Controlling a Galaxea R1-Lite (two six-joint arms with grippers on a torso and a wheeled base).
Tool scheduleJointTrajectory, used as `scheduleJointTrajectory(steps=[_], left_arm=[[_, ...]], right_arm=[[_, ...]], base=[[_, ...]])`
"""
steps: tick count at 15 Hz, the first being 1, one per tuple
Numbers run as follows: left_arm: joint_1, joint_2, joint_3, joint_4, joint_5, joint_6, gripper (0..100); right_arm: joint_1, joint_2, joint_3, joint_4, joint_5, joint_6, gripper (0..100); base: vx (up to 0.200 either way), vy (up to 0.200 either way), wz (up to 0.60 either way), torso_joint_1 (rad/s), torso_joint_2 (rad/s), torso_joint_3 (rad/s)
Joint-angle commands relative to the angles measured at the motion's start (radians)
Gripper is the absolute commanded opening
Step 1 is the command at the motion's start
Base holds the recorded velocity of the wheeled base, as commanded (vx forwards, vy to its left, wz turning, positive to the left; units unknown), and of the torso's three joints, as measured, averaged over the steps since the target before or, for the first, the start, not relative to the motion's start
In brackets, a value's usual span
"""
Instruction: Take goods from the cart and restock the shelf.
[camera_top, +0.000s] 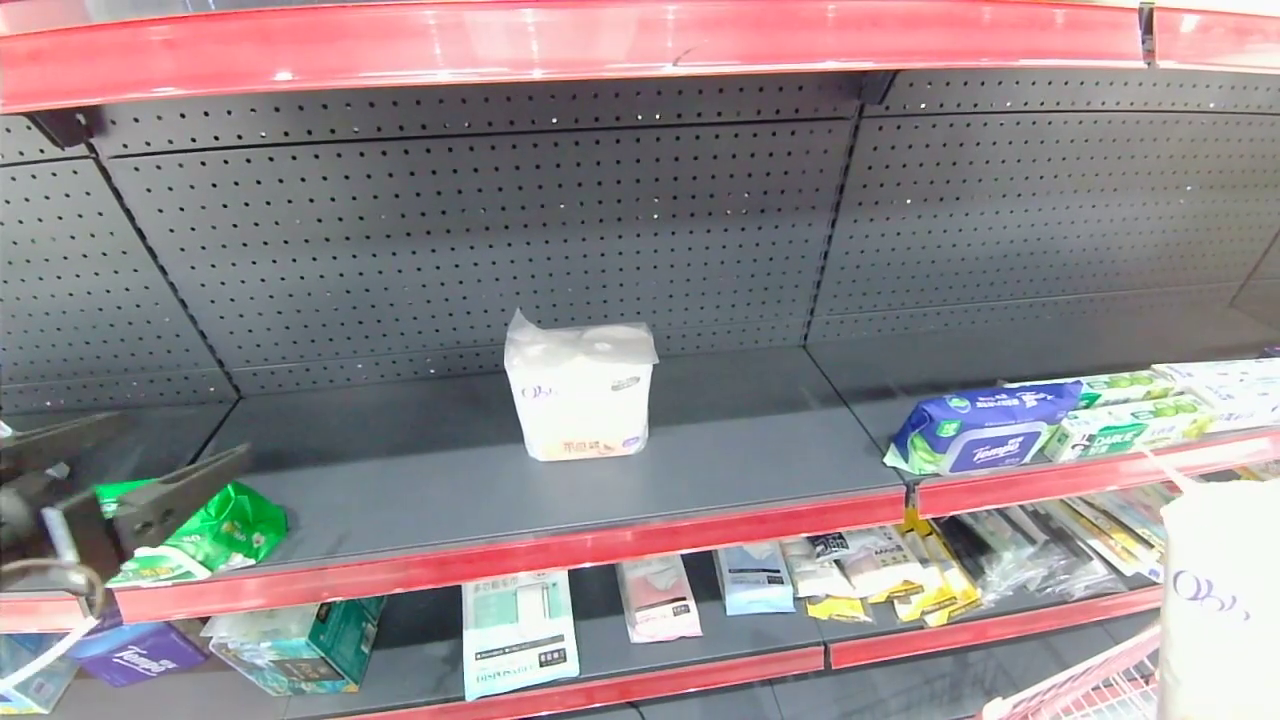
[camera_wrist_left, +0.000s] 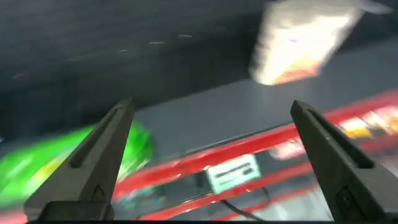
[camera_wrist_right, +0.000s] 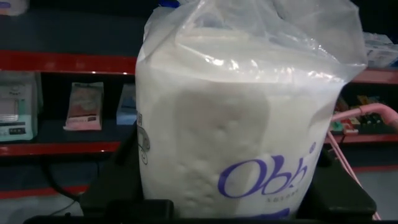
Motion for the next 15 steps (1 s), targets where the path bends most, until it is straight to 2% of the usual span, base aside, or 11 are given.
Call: scheduleJointTrajectory(steps=[1, 3, 5, 6, 9, 13, 15], left_arm=[[0.011, 0.509, -0.102, -0.222, -0.319, 0.143, 100], [0.017, 0.66, -0.188, -0.314, -0.455, 0.174, 100], [0.014, 0.765, -0.239, -0.403, -0.538, 0.2, 100], [0.002, 0.852, -0.297, -0.483, -0.595, 0.215, 100], [-0.051, 0.947, -0.404, -0.519, -0.653, 0.215, 100], [-0.121, 1.026, -0.509, -0.519, -0.682, 0.215, 100], [-0.136, 1.065, -0.562, -0.519, -0.684, 0.214, 100]], right_arm=[[-0.012, 0.005, 0.008, 0.0, 0.003, 0.0, 0], [-0.015, 0.022, 0.006, 0.0, -0.001, 0.0, 0], [-0.023, 0.022, 0.005, 0.0, -0.003, 0.0, 0], [-0.037, 0.019, 0.005, 0.0, -0.003, 0.0, 0], [-0.064, 0.019, 0.005, 0.0, -0.003, 0.0, 0], [-0.064, 0.026, 0.005, 0.001, -0.006, -0.003, 0], [-0.064, 0.025, 0.005, 0.001, -0.015, -0.003, 0]], base=[[0.0, 0.0, 0.0, 0.0, 0.0, 0.0], [0.0, 0.0, 0.0, 0.0, 0.0, 0.0], [0.0, 0.0, 0.0, 0.0, 0.0, 0.0], [0.0, 0.0, 0.0, 0.0, 0.0, 0.0], [0.0, 0.0, 0.0, 0.0, 0.0, 0.0], [0.0, 0.0, 0.0, 0.0, 0.0, 0.0], [0.0, 0.0, 0.0, 0.0, 0.0, 0.0]])
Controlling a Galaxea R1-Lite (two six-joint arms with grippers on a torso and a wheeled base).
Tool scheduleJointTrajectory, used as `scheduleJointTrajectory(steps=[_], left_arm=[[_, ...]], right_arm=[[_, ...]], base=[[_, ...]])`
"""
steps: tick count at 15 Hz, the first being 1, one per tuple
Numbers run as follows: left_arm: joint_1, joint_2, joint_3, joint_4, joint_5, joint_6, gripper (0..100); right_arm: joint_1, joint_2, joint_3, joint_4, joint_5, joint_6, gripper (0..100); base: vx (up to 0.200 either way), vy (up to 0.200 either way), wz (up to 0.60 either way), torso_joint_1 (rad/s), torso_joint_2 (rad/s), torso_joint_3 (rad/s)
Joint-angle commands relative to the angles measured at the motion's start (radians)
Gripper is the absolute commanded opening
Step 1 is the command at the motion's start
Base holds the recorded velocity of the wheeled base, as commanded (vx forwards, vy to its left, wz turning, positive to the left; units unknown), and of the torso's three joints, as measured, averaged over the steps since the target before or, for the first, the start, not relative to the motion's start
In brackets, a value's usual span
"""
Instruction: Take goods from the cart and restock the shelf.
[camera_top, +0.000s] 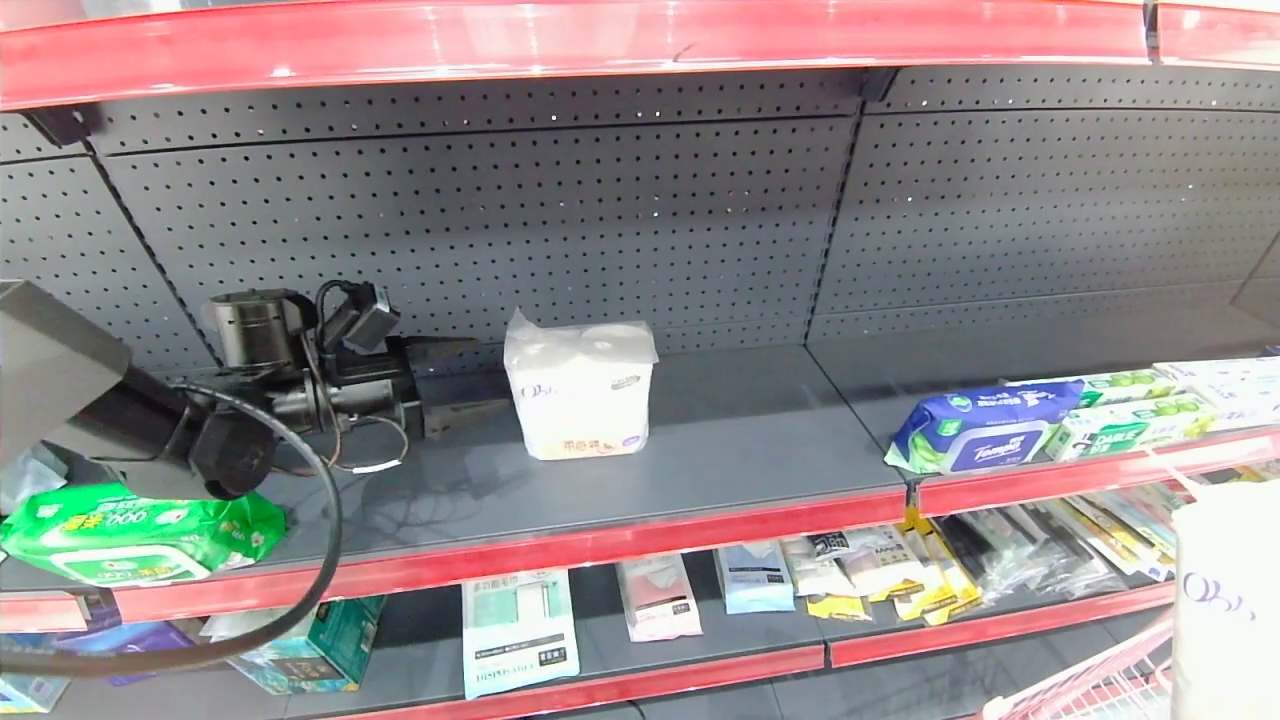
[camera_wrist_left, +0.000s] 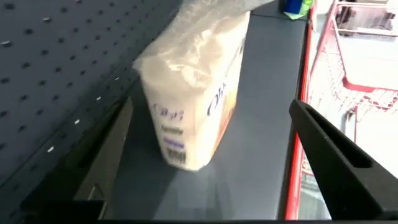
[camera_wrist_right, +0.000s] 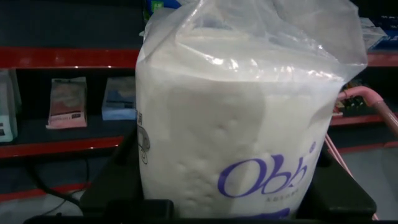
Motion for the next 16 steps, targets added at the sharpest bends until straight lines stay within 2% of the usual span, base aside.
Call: scheduleJointTrajectory(steps=[1, 3, 6, 9, 13, 16], left_arm=[[-0.013, 0.067, -0.057, 0.0, -0.002, 0.001, 100], [-0.014, 0.112, -0.121, 0.003, -0.002, 0.001, 100], [-0.014, 0.132, -0.149, 0.007, -0.002, 0.001, 100], [-0.037, 0.178, -0.187, 0.004, -0.014, 0.001, 100], [-0.06, 0.247, -0.292, 0.006, -0.014, -0.002, 100], [-0.088, 0.279, -0.341, 0.007, -0.014, -0.018, 100]], right_arm=[[0.0, 0.003, 0.0, 0.0, -0.002, -0.001, 0], [0.0, 0.006, 0.0, 0.0, -0.002, -0.001, 0], [0.0, 0.014, 0.0, 0.0, -0.002, -0.001, 0], [-0.021, 0.019, 0.0, 0.0, 0.0, -0.002, 0], [-0.026, 0.02, 0.003, 0.002, 0.0, -0.001, 0], [-0.026, 0.022, 0.005, 0.002, 0.0, -0.002, 0]], base=[[0.0, 0.0, 0.0, 0.0, 0.0, 0.0], [0.0, 0.0, 0.0, 0.0, 0.0, 0.0], [0.0, 0.0, 0.0, 0.0, 0.0, 0.0], [0.0, 0.0, 0.0, 0.0, 0.0, 0.0], [0.0, 0.0, 0.0, 0.0, 0.0, 0.0], [0.0, 0.0, 0.0, 0.0, 0.0, 0.0]])
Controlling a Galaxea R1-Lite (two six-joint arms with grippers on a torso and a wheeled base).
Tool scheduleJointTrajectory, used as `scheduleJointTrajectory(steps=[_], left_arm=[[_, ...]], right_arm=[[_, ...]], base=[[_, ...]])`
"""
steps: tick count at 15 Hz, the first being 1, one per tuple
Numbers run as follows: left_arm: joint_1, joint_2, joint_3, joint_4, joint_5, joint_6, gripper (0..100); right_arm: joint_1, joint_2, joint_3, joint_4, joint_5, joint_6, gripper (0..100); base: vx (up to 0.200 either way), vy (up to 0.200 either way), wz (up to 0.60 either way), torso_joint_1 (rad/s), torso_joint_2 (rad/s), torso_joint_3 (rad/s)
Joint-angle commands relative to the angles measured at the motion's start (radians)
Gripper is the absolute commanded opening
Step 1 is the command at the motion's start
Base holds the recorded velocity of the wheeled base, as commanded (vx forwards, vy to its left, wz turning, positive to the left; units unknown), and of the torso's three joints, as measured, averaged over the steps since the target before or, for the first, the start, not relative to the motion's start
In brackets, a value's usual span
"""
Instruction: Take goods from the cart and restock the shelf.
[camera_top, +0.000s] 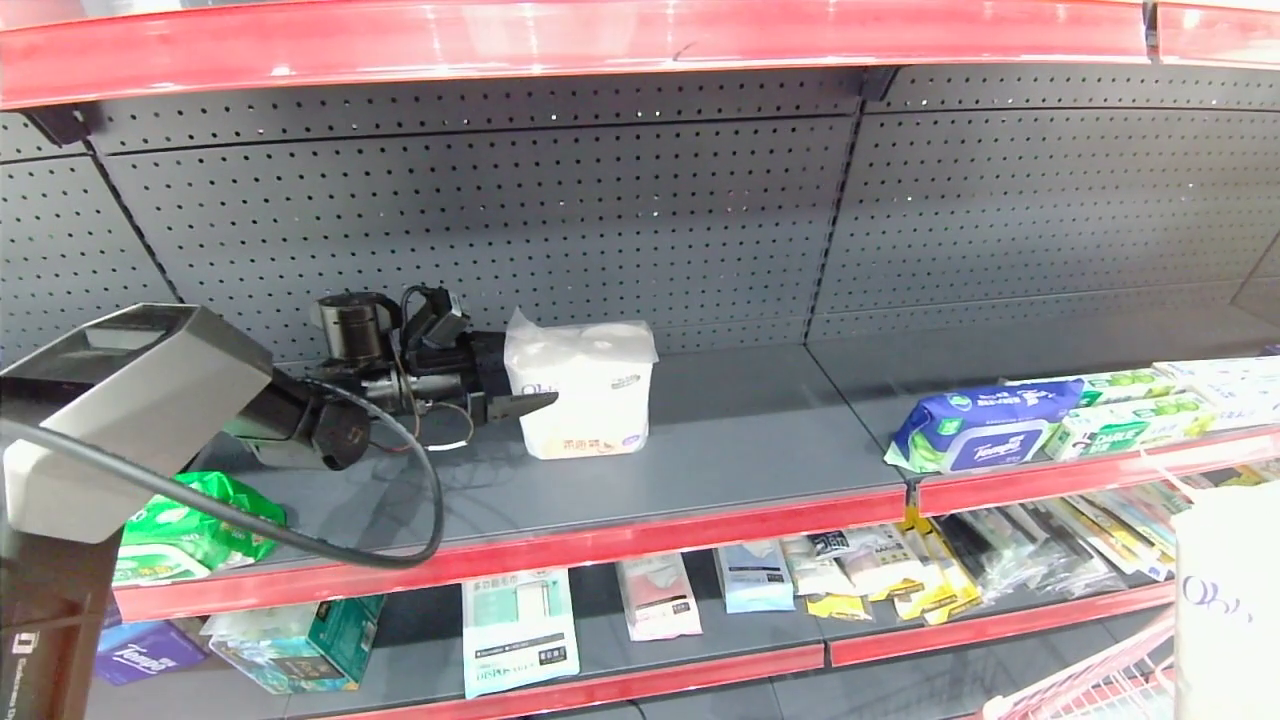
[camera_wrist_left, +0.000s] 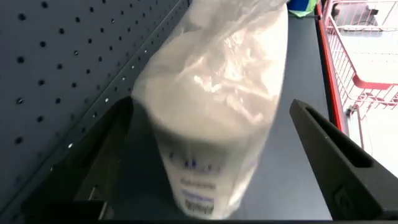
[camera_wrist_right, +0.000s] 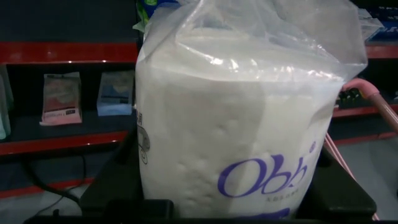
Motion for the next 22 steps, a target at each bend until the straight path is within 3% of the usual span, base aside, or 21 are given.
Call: scheduleJointTrajectory(steps=[1, 4, 7, 10, 15, 16, 22], left_arm=[[-0.021, 0.032, -0.035, 0.0, 0.002, -0.007, 100], [-0.053, 0.067, -0.102, 0.0, 0.003, -0.044, 100], [-0.064, 0.095, -0.129, 0.0, 0.014, -0.048, 100], [-0.084, 0.096, -0.133, -0.002, 0.014, -0.099, 100], [-0.098, 0.113, -0.133, -0.006, 0.019, -0.104, 100], [-0.096, 0.114, -0.136, -0.008, 0.019, -0.104, 0], [-0.092, 0.11, -0.142, -0.008, 0.019, -0.104, 0]], right_arm=[[0.0, 0.004, -0.001, 0.0, -0.001, -0.001, 0], [0.0, 0.009, -0.001, 0.0, -0.001, -0.001, 0], [0.0, 0.01, -0.001, 0.0, -0.001, -0.001, 0], [0.0, 0.01, 0.0, 0.0, -0.001, -0.001, 0], [0.0, 0.01, 0.0, 0.0, -0.001, -0.001, 0], [0.0, 0.01, 0.0, 0.0, -0.001, -0.001, 0], [0.0, 0.015, 0.0, 0.0, 0.0, -0.001, 0]], base=[[0.0, 0.0, 0.0, 0.0, 0.0, 0.0], [0.0, 0.0, 0.0, 0.0, 0.0, 0.0], [0.0, 0.0, 0.0, 0.0, 0.0, 0.0], [0.0, 0.0, 0.0, 0.0, 0.0, 0.0], [0.0, 0.0, 0.0, 0.0, 0.0, 0.0], [0.0, 0.0, 0.0, 0.0, 0.0, 0.0], [0.0, 0.0, 0.0, 0.0, 0.0, 0.0]])
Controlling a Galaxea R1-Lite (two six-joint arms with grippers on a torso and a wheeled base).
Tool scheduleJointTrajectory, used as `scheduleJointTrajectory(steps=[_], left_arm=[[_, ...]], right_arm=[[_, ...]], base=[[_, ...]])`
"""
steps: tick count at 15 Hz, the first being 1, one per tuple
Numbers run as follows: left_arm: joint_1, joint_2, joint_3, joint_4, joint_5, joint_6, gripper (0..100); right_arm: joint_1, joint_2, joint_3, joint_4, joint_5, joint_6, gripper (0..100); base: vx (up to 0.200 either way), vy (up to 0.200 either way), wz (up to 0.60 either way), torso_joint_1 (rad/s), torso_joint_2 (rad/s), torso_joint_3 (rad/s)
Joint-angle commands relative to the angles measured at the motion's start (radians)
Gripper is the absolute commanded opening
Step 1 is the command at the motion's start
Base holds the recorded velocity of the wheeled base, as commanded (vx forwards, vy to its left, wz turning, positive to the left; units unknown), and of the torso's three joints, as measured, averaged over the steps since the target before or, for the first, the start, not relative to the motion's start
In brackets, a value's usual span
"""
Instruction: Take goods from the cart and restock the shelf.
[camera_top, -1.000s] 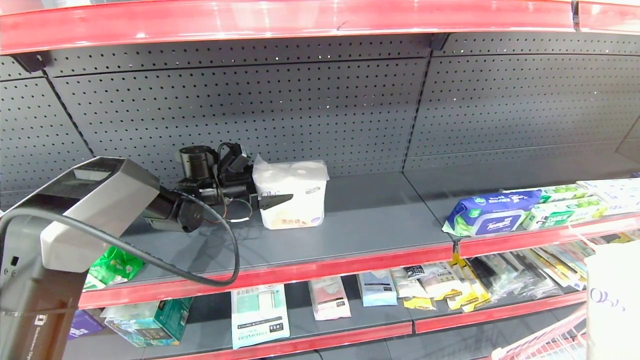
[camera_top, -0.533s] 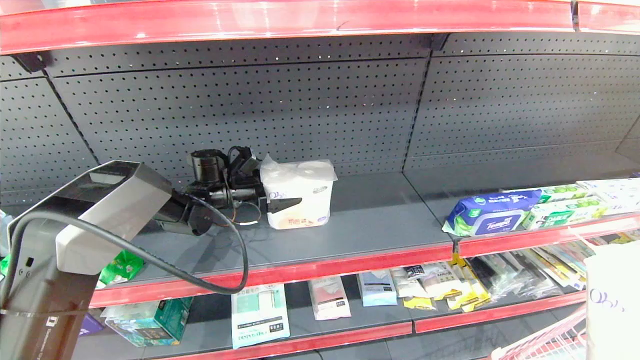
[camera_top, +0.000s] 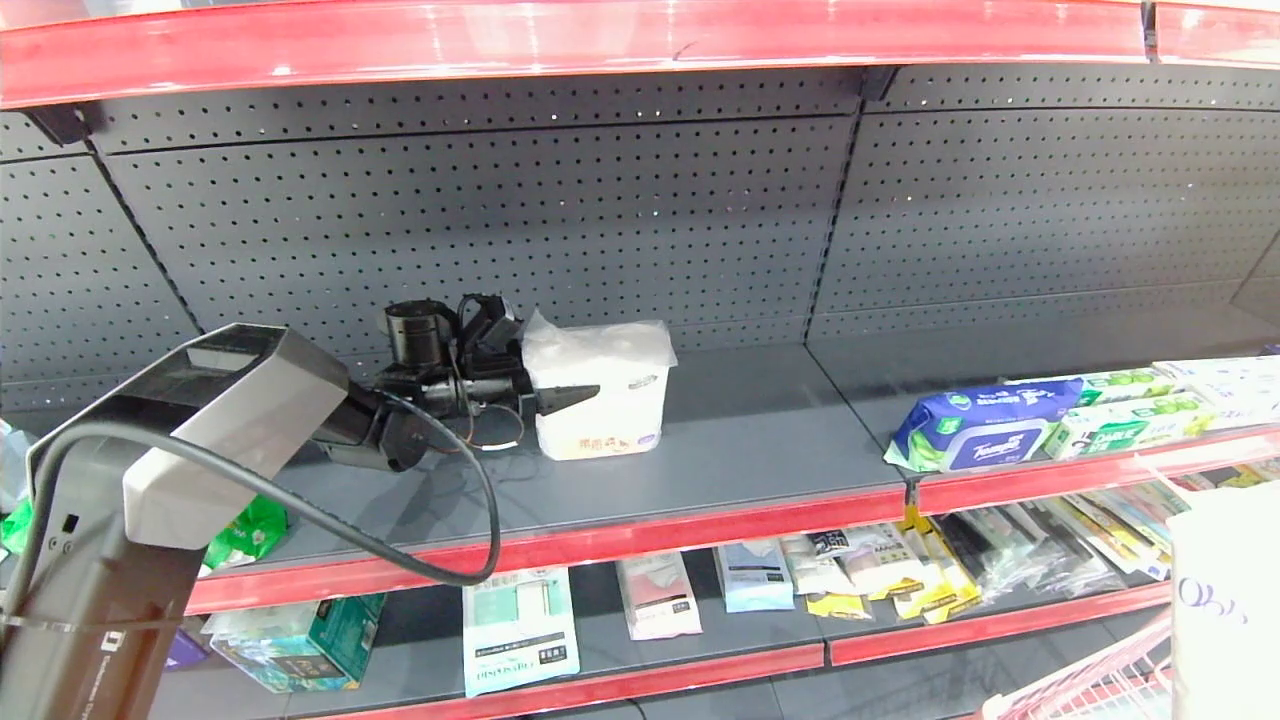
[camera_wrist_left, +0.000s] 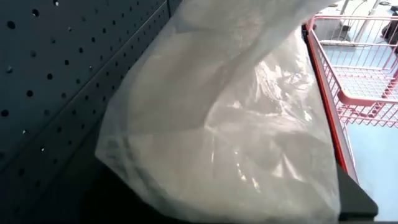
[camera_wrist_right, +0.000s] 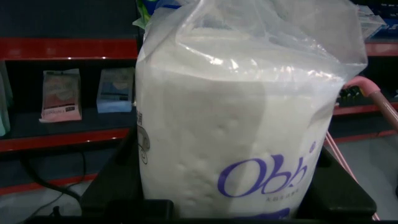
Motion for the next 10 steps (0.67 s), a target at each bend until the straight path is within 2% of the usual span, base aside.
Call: scheduleJointTrajectory(steps=[1, 3, 5, 8, 10], left_arm=[[0.008, -0.018, 0.014, -0.001, -0.006, 0.0, 0], [0.029, -0.044, 0.019, -0.003, -0.031, 0.001, 0], [0.043, -0.088, 0.074, -0.001, -0.043, 0.001, 0], [0.057, -0.144, 0.208, -0.03, -0.061, 0.009, 0], [0.06, -0.159, 0.304, -0.121, -0.064, 0.007, 0]], right_arm=[[0.0, 0.003, -0.002, 0.0, 0.001, 0.0, 0], [0.0, 0.004, -0.002, 0.0, 0.001, 0.0, 0], [0.0, 0.004, -0.002, 0.0, 0.001, 0.0, 0], [0.0, 0.015, -0.003, -0.002, 0.001, 0.0, 0], [0.0, 0.027, -0.006, -0.005, 0.002, 0.0, 0]], base=[[0.0, 0.0, 0.0, 0.0, 0.0, 0.0], [0.0, 0.0, 0.0, 0.0, 0.0, 0.0], [0.0, 0.0, 0.0, 0.0, 0.0, 0.0], [0.0, 0.0, 0.0, 0.0, 0.0, 0.0], [0.0, 0.0, 0.0, 0.0, 0.0, 0.0]])
